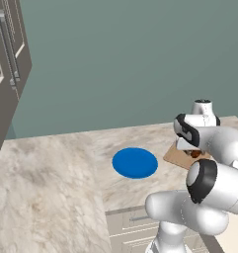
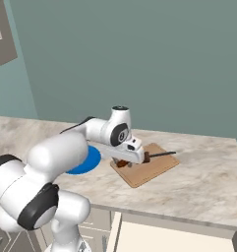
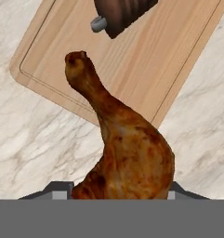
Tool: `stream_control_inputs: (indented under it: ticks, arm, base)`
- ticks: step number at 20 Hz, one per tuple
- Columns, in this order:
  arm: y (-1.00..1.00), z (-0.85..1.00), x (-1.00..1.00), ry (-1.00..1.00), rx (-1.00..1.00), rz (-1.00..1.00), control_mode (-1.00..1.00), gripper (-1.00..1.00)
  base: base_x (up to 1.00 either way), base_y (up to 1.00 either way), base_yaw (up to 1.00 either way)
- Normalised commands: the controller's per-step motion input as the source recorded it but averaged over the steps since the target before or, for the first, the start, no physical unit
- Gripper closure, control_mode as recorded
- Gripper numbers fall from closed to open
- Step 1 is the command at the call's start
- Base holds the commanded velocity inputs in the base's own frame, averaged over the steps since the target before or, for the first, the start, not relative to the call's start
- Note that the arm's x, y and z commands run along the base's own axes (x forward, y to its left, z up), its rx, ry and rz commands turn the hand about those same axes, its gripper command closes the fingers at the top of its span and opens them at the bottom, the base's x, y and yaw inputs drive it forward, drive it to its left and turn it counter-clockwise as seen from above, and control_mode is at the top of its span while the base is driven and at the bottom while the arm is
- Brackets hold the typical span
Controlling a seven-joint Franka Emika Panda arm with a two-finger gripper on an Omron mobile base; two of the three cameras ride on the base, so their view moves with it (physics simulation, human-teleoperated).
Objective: Pick up the knife from the drawer and place it on the cutting board. Then place the meat from the plate to the cutting board.
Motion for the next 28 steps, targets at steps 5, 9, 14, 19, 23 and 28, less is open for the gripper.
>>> stream_control_inputs:
  ticks: [5, 9, 14, 19, 23, 28]
  arm:
    - [-0.01, 0.00, 0.21, 0.00, 0.01, -0.02, -1.00, 1.00]
    - [-0.04, 0.00, 0.14, 0.00, 0.00, 0.00, -1.00, 1.00]
    - [-0.27, -0.12, 0.17, 0.00, 0.00, 0.00, -1.00, 1.00]
    - [-0.36, -0.16, 0.15, 0.00, 0.00, 0.00, -1.00, 1.00]
    - [-0.32, -0.10, 0.09, 0.00, 0.00, 0.00, -1.00, 1.00]
    - [-0.20, -0.01, 0.10, 0.00, 0.01, 0.00, -1.00, 1.00]
  base:
    - [0.00, 0.00, 0.00]
    - [0.00, 0.00, 0.00]
    - [0.00, 0.00, 0.00]
    - [0.00, 0.00, 0.00]
    - [0.00, 0.00, 0.00]
    - [0.00, 0.00, 0.00]
